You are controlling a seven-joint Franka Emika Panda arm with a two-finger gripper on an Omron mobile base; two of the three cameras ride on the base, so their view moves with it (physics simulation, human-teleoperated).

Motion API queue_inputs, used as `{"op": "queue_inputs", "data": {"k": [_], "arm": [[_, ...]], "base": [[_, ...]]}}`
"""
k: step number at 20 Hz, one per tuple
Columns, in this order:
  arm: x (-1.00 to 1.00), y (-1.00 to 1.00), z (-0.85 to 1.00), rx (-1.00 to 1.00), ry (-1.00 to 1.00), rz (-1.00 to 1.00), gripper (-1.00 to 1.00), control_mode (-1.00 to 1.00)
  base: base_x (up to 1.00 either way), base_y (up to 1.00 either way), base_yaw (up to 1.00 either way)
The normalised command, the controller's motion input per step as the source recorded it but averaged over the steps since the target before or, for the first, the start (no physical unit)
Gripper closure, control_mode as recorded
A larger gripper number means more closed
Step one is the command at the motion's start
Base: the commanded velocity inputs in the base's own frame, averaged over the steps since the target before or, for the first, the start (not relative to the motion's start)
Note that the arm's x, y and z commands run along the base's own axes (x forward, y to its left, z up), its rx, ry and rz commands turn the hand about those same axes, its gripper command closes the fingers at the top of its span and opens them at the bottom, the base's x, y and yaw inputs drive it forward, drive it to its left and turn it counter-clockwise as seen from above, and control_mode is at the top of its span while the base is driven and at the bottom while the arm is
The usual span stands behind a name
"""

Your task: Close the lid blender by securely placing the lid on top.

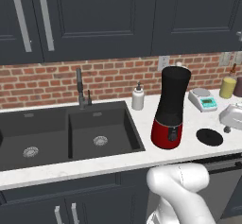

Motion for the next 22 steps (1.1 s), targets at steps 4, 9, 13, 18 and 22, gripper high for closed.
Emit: {"op": "queue_inputs", "data": {"k": [4,9,13,18,22], "arm": [[0.01,-1.00,0.00,0.09,0.04,-0.25,-1.00,-1.00],[0.53,-0.73,0.00,0.01,0.03,-0.12,-1.00,-1.00],[0.83,-0.28,0.00,-0.02,0.02,0.00,-1.00,-1.00],[0.66,-0.02,-0.16,-0.05,0.00,0.00,-1.00,-1.00],[0.50,0.00,-0.38,0.00,0.00,0.00,-1.00,-1.00]], "base": [[0.00,0.00,0.00],[0.00,0.00,0.00],[0.00,0.00,0.00],[0.00,0.00,0.00],[0.00,0.00,0.00]]}}
